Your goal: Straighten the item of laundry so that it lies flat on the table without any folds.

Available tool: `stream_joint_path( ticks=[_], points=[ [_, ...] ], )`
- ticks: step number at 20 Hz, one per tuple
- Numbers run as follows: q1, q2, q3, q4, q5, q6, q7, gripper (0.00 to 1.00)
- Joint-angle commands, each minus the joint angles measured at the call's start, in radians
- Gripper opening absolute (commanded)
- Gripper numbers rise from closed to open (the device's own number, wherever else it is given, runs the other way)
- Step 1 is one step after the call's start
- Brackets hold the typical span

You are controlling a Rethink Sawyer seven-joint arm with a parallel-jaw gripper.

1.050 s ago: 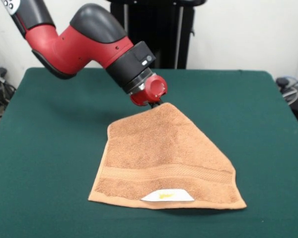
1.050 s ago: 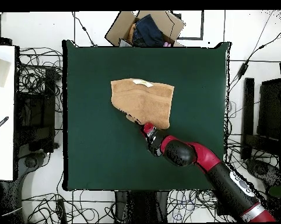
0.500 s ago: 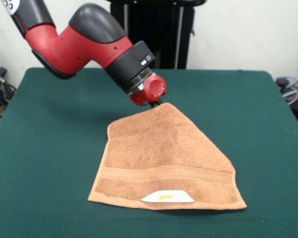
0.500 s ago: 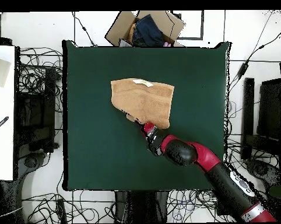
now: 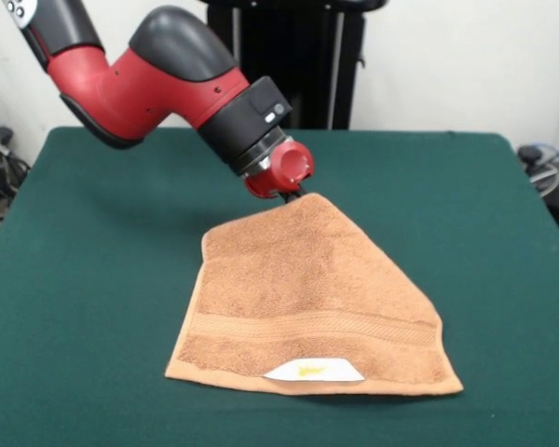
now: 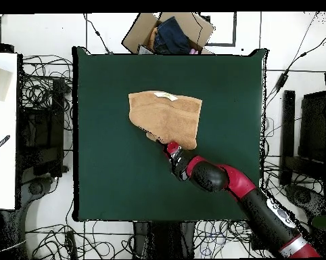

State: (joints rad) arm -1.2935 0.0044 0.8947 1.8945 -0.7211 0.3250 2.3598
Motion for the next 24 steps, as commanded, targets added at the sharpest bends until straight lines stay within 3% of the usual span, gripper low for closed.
stream_joint_path(
  ticks=[1,24],
  points=[
    [0.064,-0.029,0.025,-0.077,0.059,0.009,-0.030,1.00],
    [0.167,-0.168,0.021,-0.031,0.164,-0.033,0.038,1.00]
  ],
)
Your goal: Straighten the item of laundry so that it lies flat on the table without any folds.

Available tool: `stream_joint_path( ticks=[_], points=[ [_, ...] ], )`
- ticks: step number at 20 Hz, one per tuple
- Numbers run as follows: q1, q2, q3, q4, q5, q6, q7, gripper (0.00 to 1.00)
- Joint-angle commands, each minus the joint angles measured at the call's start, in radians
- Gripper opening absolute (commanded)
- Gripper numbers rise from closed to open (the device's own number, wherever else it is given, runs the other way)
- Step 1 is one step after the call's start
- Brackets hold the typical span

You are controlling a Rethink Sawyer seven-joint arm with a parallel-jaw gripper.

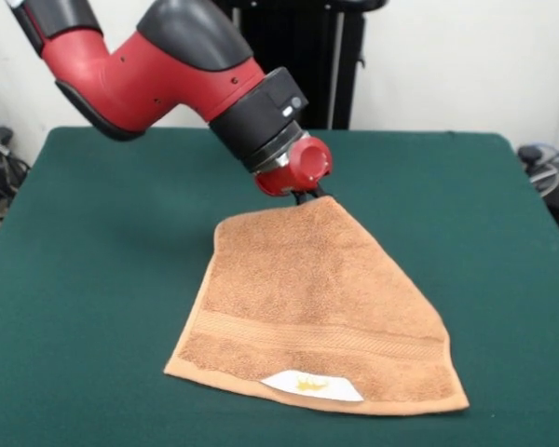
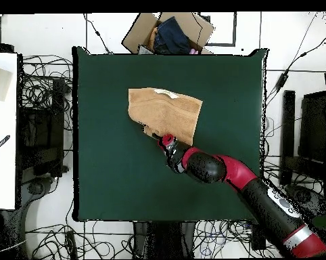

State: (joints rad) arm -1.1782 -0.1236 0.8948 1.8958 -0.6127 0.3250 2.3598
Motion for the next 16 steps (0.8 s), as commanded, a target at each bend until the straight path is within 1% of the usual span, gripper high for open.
stream_joint_path(
  ticks=[1,11,14,16],
  points=[
    [0.052,-0.041,0.018,-0.029,0.056,-0.037,0.036,1.00],
    [0.046,-0.057,0.002,0.007,0.033,-0.067,0.013,1.00],
    [0.023,-0.062,0.005,0.037,-0.005,-0.077,-0.021,1.00],
    [0.006,-0.088,-0.012,0.084,-0.037,-0.114,-0.014,1.00]
  ],
)
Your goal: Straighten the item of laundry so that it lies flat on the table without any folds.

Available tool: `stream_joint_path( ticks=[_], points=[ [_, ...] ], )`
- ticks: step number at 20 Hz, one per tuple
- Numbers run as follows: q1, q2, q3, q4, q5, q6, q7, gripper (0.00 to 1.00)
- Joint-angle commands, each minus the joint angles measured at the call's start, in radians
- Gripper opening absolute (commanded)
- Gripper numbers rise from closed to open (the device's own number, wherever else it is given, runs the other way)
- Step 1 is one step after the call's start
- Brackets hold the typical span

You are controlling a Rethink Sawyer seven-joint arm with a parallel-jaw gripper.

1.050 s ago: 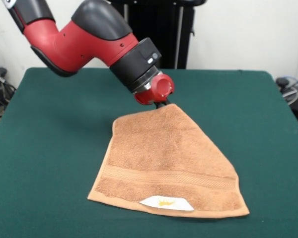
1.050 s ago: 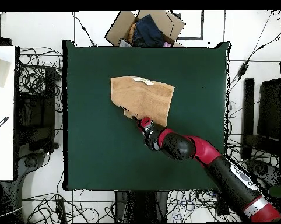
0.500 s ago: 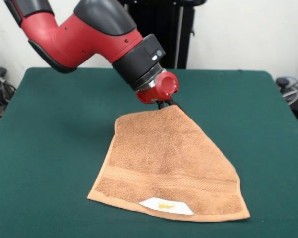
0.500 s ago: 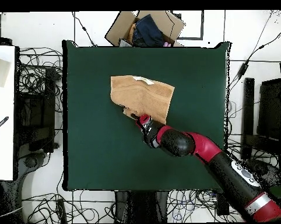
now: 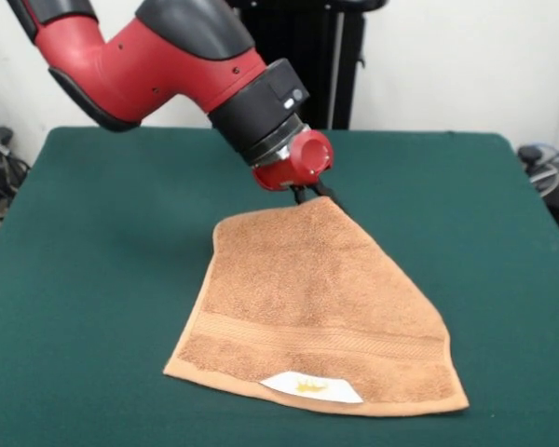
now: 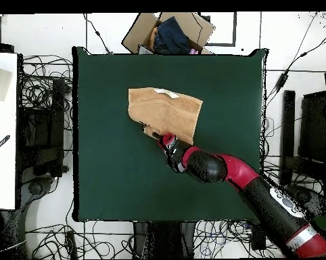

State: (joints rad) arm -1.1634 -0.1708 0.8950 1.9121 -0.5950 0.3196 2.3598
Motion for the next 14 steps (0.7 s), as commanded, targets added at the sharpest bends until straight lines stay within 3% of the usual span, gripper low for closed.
stream_joint_path(
  ticks=[1,5,14],
  points=[
    [-0.011,-0.070,-0.028,0.096,-0.066,-0.132,0.004,1.00],
    [-0.022,-0.195,-0.043,0.195,-0.053,-0.158,0.057,1.00],
    [-0.122,-0.287,-0.013,0.325,0.027,-0.159,0.069,1.00]
  ],
)
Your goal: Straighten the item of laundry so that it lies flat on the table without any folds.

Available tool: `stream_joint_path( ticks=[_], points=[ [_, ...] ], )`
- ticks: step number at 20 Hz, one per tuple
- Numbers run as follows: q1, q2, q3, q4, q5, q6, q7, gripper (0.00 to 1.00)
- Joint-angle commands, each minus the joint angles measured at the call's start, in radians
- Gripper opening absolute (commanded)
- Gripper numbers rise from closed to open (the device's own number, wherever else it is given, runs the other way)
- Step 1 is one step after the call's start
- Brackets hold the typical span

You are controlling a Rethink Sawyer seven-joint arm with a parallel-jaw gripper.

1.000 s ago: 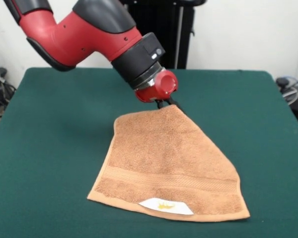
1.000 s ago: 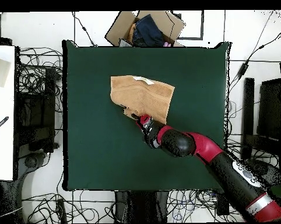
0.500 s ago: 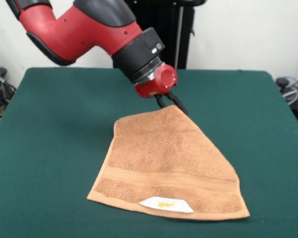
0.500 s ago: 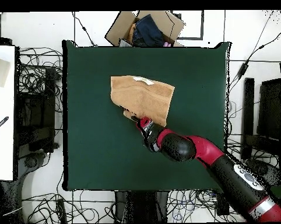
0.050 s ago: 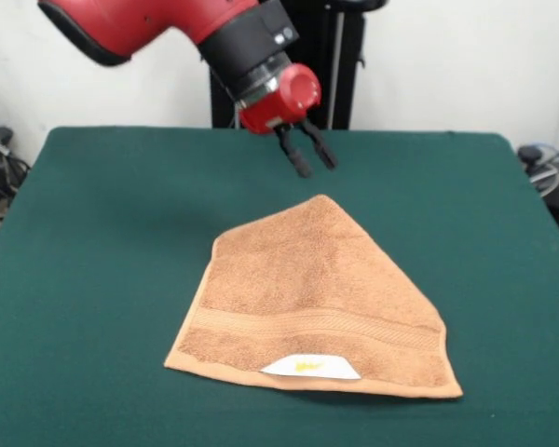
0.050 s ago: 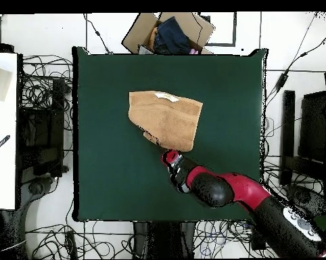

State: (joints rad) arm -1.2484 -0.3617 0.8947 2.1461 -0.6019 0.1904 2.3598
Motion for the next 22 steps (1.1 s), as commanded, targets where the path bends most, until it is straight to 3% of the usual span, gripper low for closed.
stream_joint_path(
  ticks=[1,5,13,22],
  points=[
    [-0.046,-0.100,-0.012,0.101,0.035,-0.034,0.067,1.00],
    [-0.047,-0.099,-0.033,0.113,0.031,-0.057,0.079,1.00],
    [0.050,-0.039,-0.149,0.057,0.051,-0.095,0.134,1.00],
    [0.078,-0.008,-0.132,0.040,0.083,-0.144,0.129,1.00]
  ],
)
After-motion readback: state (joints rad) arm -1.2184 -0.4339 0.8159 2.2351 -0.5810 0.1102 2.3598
